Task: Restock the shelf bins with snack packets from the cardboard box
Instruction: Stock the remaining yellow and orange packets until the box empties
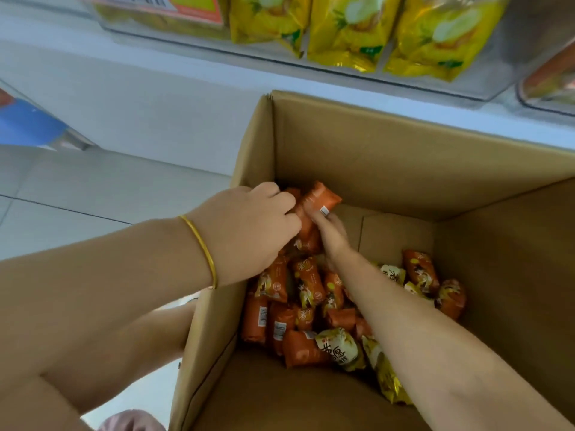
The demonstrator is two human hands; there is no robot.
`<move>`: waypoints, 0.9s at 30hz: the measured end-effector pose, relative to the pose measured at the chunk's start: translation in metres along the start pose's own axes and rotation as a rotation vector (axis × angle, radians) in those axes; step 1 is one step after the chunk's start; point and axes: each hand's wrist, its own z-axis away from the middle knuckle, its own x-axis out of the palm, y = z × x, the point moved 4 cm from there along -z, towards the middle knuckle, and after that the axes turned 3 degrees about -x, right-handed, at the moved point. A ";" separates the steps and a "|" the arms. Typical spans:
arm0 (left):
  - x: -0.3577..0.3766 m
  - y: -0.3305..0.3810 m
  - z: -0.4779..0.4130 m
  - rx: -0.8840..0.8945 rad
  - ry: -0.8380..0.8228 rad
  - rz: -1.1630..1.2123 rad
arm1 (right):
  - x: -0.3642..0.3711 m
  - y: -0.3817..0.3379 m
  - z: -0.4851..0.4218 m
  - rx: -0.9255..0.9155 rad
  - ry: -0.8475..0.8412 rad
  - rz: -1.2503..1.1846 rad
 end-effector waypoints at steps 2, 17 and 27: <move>-0.001 0.004 0.000 0.073 0.086 -0.051 | -0.015 -0.011 0.034 -0.024 -0.072 0.006; -0.045 0.113 0.020 -0.064 0.082 1.337 | -0.109 -0.087 0.214 -0.209 -0.124 0.039; -0.052 0.080 0.024 -0.318 -0.058 1.736 | -0.145 -0.123 0.236 -0.437 -0.180 0.078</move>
